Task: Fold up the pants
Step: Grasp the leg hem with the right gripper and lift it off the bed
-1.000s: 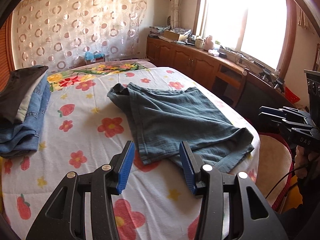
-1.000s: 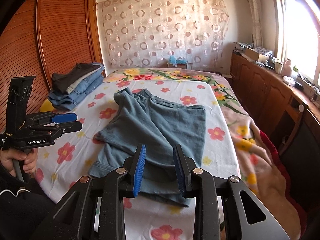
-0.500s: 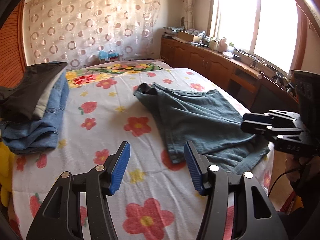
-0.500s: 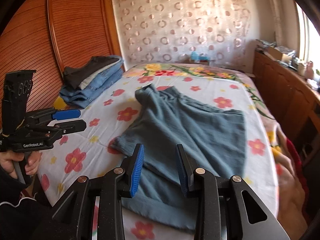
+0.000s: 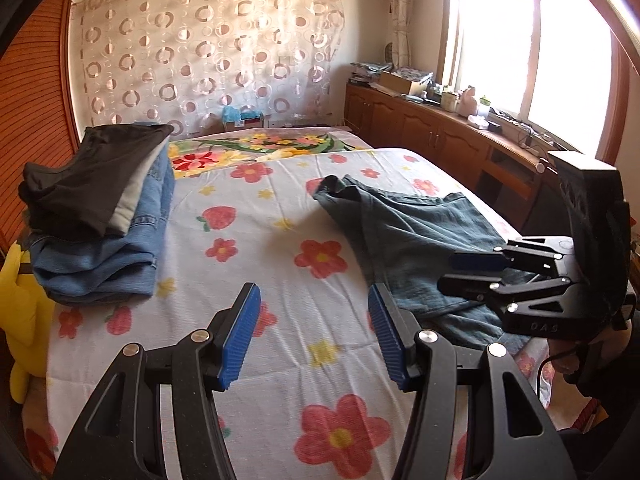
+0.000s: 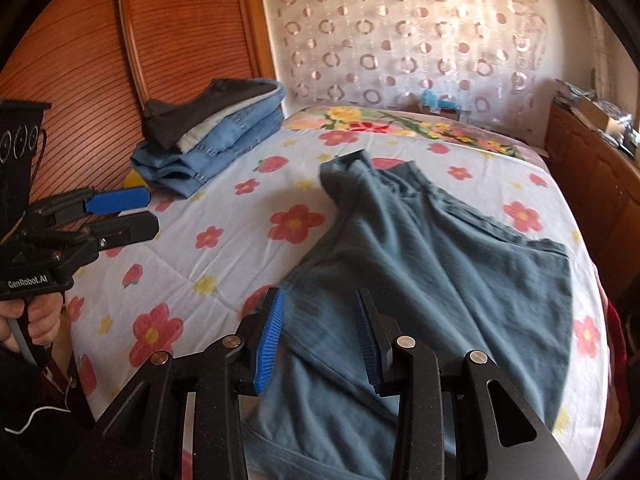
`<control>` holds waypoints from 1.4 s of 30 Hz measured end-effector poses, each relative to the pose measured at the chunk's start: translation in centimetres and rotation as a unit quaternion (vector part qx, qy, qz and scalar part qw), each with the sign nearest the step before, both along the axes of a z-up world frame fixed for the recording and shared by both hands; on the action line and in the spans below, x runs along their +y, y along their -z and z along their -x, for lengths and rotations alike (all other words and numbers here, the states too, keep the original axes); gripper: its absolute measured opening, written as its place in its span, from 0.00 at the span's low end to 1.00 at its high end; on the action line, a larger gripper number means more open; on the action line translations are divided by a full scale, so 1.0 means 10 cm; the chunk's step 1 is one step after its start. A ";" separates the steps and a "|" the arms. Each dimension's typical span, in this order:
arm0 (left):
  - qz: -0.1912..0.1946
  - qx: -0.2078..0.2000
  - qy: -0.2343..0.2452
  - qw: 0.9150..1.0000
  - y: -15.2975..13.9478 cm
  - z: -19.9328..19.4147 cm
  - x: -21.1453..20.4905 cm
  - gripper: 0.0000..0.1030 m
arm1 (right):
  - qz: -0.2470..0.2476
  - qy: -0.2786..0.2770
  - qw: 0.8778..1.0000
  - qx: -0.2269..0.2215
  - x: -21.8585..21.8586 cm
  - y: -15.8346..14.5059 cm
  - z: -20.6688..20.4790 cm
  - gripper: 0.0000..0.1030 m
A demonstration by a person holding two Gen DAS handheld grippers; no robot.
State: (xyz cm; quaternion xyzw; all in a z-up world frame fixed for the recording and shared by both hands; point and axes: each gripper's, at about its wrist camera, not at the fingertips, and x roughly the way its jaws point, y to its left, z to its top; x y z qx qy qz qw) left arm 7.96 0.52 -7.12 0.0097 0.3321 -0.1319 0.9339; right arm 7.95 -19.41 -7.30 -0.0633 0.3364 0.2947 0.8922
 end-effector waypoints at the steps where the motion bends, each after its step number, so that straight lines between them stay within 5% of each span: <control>1: 0.001 0.000 -0.003 1.000 0.01 0.00 0.03 0.56 | 0.002 -0.006 1.000 0.001 0.03 0.01 -0.03 0.37; 25: 0.005 0.027 -0.018 0.999 0.23 -0.18 0.26 0.56 | 0.077 -0.061 0.995 0.021 0.55 0.32 -0.23 0.36; 36: 0.000 0.029 -0.012 1.000 0.20 -0.27 0.21 0.56 | 0.082 -0.060 0.995 0.015 0.52 0.32 -0.21 0.06; 42: -0.005 0.036 -0.007 0.999 0.20 -0.39 0.12 0.56 | 0.054 -0.037 0.998 -0.005 0.32 0.07 -0.24 0.05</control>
